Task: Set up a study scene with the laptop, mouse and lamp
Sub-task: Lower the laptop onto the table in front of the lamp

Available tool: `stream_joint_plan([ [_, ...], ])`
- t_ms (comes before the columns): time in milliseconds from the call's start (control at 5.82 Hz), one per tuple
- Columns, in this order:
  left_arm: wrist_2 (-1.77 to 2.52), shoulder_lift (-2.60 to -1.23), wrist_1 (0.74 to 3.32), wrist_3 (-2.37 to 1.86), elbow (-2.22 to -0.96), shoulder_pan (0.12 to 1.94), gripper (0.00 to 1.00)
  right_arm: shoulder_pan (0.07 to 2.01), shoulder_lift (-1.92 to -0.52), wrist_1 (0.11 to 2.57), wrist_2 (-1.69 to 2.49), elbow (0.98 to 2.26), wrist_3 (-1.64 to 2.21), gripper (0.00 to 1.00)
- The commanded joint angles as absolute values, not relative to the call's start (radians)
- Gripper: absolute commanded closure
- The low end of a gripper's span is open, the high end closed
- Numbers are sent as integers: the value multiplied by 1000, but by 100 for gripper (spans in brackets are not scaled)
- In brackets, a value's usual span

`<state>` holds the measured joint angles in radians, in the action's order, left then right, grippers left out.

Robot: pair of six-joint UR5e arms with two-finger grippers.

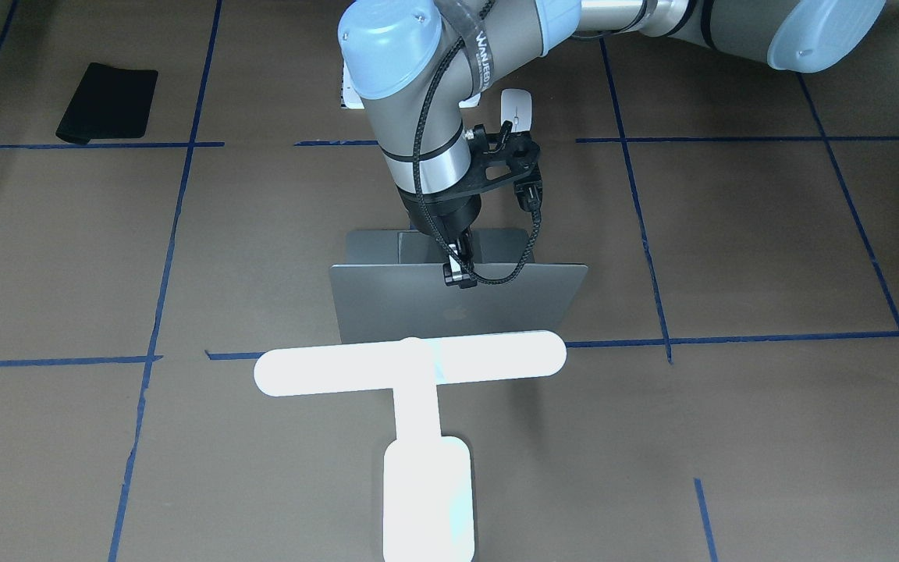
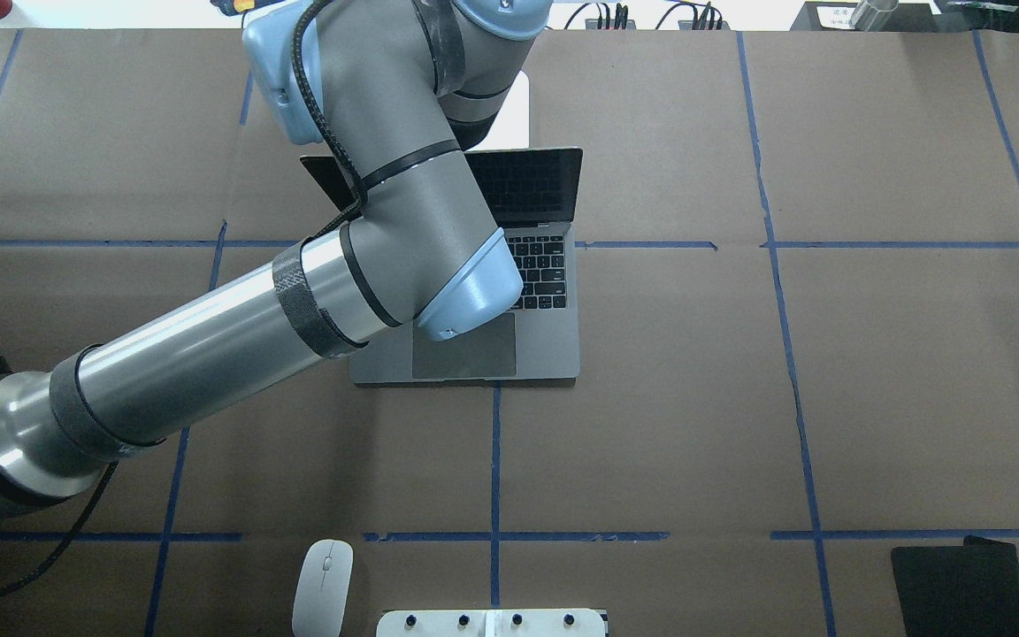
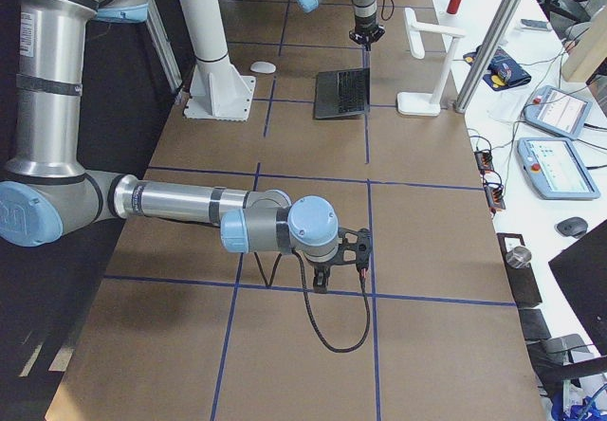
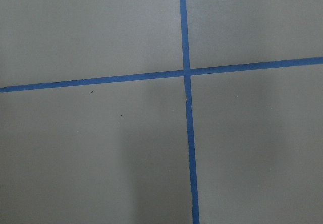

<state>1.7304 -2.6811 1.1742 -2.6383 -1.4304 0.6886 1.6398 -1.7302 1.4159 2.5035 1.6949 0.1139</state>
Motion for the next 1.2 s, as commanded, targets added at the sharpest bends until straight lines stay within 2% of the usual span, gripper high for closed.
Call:
stream_joint_plan([
  [0, 1729, -2683, 1205, -2638, -1416, 689, 84, 1640, -1730, 1416, 2503, 1695, 114, 0],
  [172, 1729, -2683, 1219, -2635, -1416, 690, 36, 1640, -1730, 1416, 2503, 1695, 114, 0],
  [344, 1729, -2683, 1220, -2634, -1417, 693, 11, 1640, -1730, 1414, 2502, 1694, 114, 0],
  [516, 1730, -2683, 1216, -2631, -1417, 695, 0, 1640, -1730, 1414, 2502, 1694, 114, 0],
  [1032, 1733, -2668, 1168, -2580, -1482, 695, 0, 1640, -1730, 1413, 2500, 1698, 114, 0],
])
